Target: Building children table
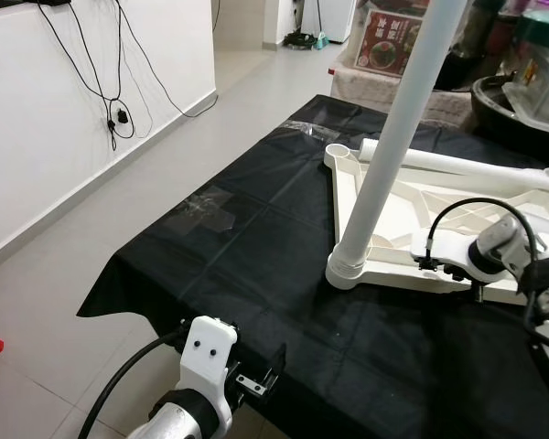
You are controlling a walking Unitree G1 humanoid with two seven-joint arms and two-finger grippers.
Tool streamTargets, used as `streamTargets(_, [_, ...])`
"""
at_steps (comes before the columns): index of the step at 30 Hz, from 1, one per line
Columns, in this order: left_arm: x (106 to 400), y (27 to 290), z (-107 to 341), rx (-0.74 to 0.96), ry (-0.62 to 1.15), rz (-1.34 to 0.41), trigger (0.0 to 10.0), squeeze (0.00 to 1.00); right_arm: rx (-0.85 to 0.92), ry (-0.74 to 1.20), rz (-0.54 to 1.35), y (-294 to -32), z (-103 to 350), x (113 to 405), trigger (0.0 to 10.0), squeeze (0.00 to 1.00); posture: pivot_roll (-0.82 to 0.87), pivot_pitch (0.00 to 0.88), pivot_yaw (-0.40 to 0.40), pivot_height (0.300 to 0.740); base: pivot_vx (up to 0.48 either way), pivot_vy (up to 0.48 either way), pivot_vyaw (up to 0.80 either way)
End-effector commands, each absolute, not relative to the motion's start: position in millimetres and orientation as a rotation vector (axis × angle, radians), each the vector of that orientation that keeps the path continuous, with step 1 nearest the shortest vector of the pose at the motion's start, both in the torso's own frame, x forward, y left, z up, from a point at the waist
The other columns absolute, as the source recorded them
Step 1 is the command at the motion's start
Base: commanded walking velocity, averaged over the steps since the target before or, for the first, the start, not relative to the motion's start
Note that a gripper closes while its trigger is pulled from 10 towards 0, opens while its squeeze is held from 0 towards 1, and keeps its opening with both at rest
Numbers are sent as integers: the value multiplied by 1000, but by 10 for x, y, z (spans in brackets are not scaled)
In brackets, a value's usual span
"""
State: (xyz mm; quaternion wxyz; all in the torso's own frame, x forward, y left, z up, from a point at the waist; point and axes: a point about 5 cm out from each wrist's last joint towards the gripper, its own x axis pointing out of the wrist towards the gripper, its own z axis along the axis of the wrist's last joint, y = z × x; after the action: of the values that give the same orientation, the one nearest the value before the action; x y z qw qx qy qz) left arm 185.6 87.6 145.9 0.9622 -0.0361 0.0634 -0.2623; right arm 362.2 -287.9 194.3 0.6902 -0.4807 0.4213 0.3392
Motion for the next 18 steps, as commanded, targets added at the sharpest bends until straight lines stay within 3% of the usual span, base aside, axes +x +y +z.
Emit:
streamTargets(1, [1842,872,1444,-77,143,-531,10000,0,-1081,989,790,-2887,1888,3590,1020,0,205,160,-96,740,0,0,0])
streamTargets(2, [1842,872,1445,-78,143,-531,10000,0,-1080,1000,805,-2882,1879,3583,0,0,205,160,-96,740,0,0,0])
streamTargets(18, [1857,867,1453,-77,142,-531,10000,0,-1093,905,822,-2681,1827,3672,0,0,201,166,-95,740,0,0,0])
